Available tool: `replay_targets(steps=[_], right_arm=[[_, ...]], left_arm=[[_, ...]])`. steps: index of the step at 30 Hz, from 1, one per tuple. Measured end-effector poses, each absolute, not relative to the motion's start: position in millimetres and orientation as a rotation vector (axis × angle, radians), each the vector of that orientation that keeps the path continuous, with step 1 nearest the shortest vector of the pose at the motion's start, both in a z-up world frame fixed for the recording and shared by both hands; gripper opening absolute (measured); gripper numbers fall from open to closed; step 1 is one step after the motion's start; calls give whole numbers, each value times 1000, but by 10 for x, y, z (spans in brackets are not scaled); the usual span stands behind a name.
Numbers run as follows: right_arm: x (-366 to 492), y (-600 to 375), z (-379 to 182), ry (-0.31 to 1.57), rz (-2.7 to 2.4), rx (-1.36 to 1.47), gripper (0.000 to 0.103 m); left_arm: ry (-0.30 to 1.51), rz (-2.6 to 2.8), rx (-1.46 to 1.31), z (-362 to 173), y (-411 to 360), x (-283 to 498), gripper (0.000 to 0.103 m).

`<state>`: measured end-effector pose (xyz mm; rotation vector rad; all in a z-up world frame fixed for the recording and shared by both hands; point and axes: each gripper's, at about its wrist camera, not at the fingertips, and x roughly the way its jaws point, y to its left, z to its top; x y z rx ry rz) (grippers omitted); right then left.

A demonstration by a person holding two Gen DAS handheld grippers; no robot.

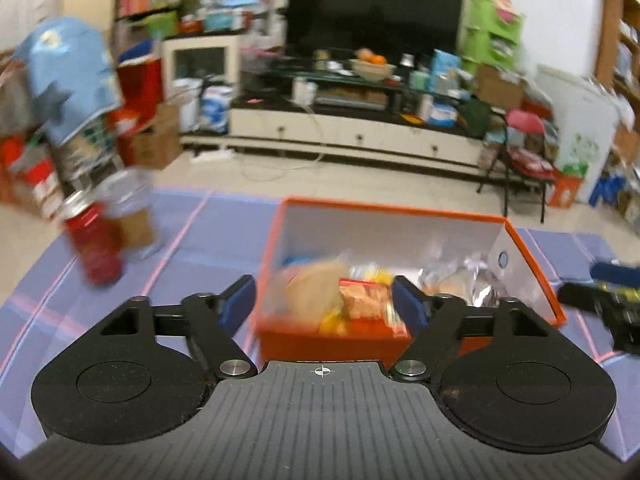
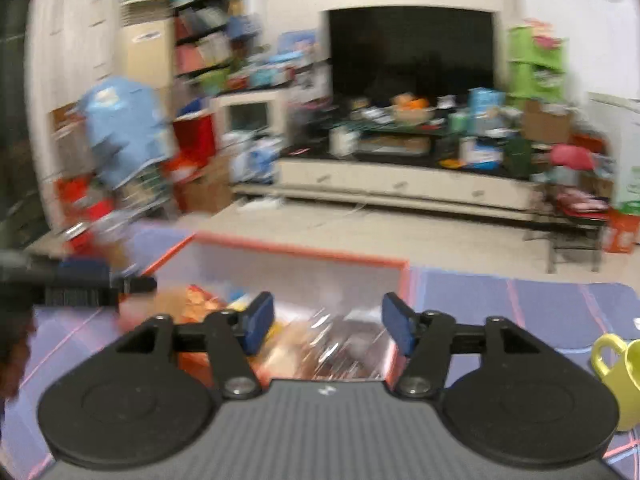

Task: Organize snacks
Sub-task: 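Open both grippers to drop the two bags into the orange box, then grasp the blue cookie packet with the left gripper while the right grasps the Danisa cookie bag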

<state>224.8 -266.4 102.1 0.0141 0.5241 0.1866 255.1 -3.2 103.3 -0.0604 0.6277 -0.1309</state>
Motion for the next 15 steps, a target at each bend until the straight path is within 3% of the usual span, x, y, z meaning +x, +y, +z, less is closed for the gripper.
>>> replay_targets(steps=[4,9,15], right_arm=[[1503,-2500,850,578,216,-19,76],[799,-2193,376,728,164,-61,76],[746,-1938,125,793,234,-114,72]], left_arm=[[704,-72,-79,851,170,1883,91],[769,81,-267,495,328,1015,94],[859,190,-391,181,256,468,95]])
